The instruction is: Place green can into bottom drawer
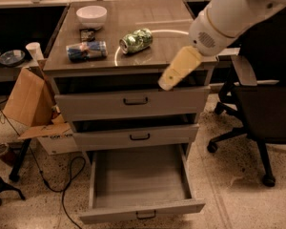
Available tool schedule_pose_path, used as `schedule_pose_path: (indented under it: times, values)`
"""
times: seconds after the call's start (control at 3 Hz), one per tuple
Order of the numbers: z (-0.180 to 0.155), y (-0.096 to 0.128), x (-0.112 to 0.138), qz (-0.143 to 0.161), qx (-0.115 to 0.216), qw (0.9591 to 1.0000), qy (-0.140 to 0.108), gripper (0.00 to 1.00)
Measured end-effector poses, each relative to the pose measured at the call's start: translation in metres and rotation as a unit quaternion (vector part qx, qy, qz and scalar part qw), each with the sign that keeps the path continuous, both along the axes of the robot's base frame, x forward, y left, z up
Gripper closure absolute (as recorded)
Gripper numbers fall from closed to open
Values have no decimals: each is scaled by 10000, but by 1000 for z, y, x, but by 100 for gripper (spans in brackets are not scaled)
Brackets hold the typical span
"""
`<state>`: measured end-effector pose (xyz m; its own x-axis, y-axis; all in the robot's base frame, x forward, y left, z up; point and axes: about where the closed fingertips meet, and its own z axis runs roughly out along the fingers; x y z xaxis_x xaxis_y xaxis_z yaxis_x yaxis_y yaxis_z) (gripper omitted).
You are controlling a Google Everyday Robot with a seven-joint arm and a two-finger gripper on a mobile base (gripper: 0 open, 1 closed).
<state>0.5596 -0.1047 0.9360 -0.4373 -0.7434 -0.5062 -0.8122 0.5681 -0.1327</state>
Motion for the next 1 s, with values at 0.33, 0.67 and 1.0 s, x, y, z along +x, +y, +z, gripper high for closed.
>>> schedule_pose_path:
  times: [0.33,0.67,1.0]
  values:
    - [20,33,50,-608,471,9960,-460,0]
    - [23,36,52,-840,645,9934,-441,0]
    - [23,36,51,-819,627,9937,-437,0]
